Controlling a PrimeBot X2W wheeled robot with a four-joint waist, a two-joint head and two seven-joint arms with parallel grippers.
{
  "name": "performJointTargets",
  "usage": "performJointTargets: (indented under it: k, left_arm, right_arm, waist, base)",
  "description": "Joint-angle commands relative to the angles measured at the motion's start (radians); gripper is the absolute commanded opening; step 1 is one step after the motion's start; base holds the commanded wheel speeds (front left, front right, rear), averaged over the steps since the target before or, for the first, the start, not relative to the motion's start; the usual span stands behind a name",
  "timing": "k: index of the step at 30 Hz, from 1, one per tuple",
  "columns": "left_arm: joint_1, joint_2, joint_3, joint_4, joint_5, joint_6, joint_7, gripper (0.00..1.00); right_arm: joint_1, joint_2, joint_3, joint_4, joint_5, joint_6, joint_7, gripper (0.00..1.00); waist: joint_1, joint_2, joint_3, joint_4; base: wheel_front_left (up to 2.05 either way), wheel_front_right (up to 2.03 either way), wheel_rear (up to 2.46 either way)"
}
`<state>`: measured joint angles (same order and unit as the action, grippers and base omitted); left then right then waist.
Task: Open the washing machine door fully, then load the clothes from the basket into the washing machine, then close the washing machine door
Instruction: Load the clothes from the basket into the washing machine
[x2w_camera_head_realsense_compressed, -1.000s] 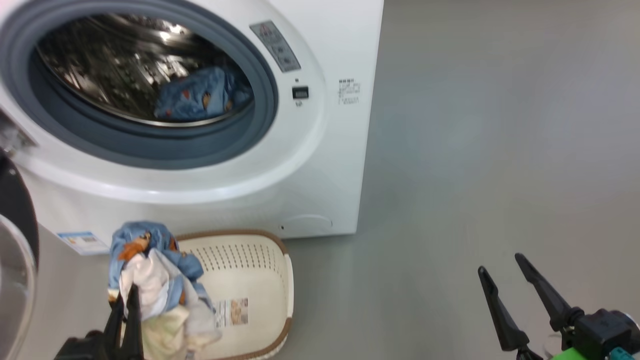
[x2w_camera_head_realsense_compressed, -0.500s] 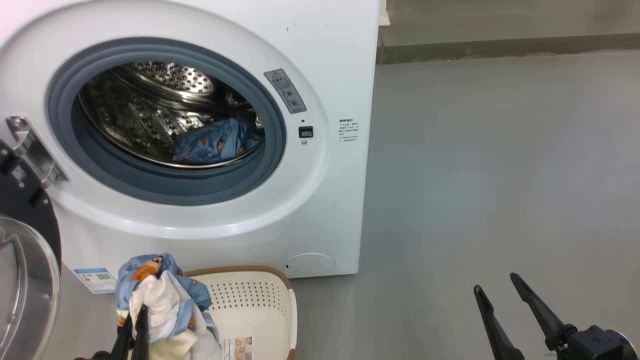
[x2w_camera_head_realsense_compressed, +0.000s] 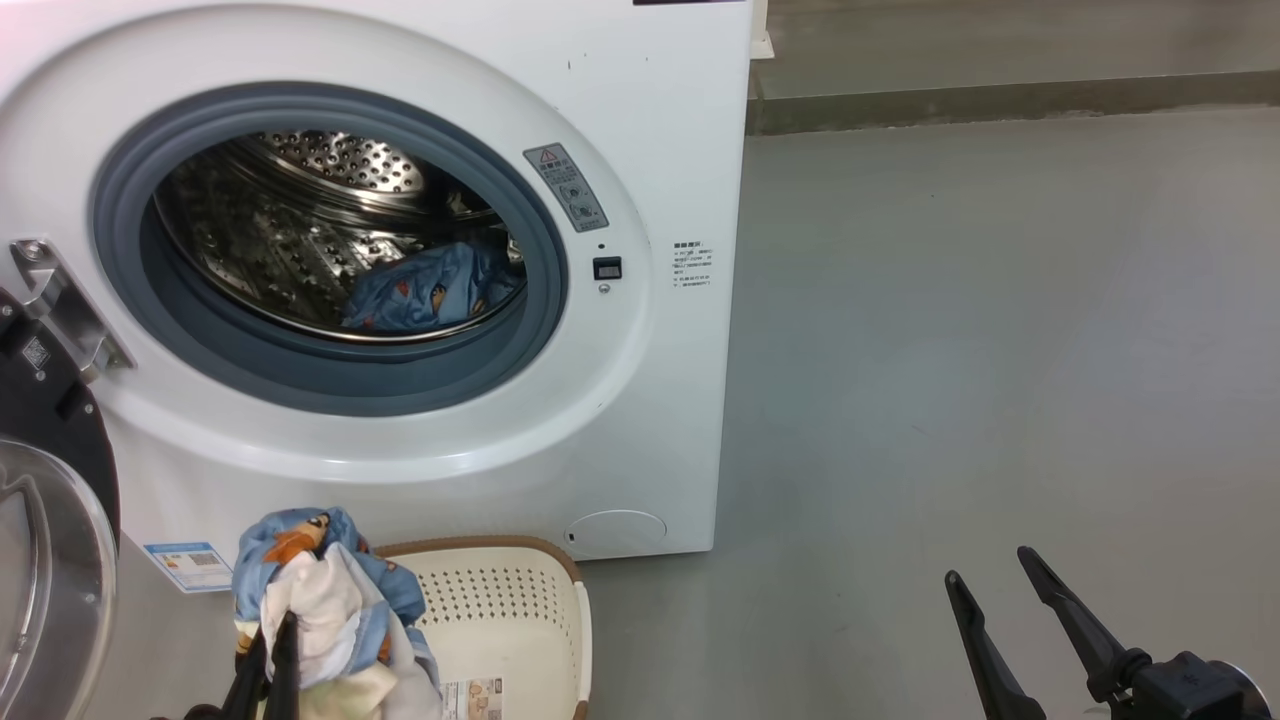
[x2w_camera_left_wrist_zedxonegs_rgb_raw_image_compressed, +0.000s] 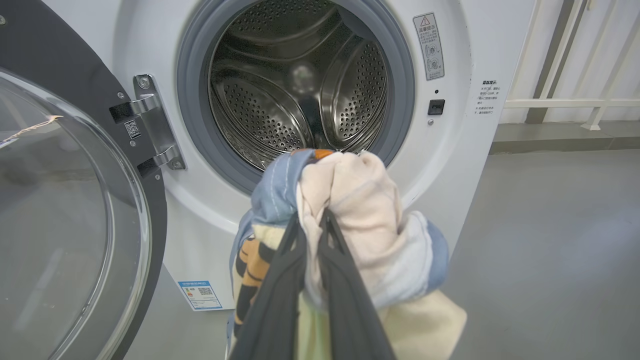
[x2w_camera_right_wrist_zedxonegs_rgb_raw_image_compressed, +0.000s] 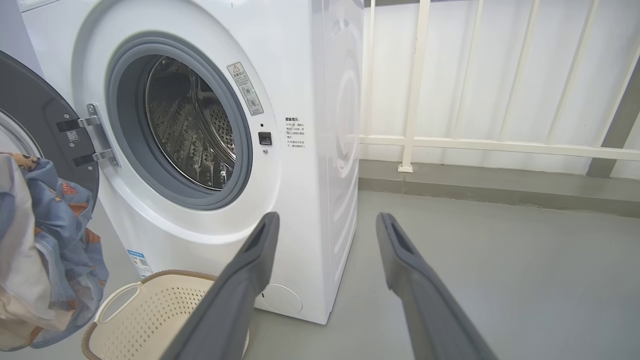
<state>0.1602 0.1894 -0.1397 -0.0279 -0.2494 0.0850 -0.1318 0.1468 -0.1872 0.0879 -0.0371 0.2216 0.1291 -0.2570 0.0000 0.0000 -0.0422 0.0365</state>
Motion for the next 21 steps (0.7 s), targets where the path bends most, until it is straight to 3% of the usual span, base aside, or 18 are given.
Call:
performJointTargets:
  k: [1,14,21]
  left_arm:
    - [-0.029,0.02,0.032,-0.037,-0.01,0.011,-0.002,0.0]
    - [-0.052,0.023,0.017,-0.023,-0.014,0.01,0.0,0.0]
    - [-0.125,0.016,0.005,0.048,-0.039,-0.014,0.007,0.0]
  right_arm:
    - [-0.008,-0.009,0.023,-0.023,-0.008,0.002,-0.005,1.0]
    - [-0.009,-0.005,0.023,-0.026,-0.009,0.002,-0.005,1.0]
    - [-0.011,-0.007,0.029,-0.031,-0.008,0.002,-0.005,1.0]
  waist:
    - [0.0,0.0,0.0,-0.001]
    - [0.0,0.0,0.005,0.01]
    - [0.0,0.0,0.023,0.012]
  base:
    - [0.0,0.0,0.0]
    - [0.0,0.0,0.0]
    - [0.0,0.0,0.0]
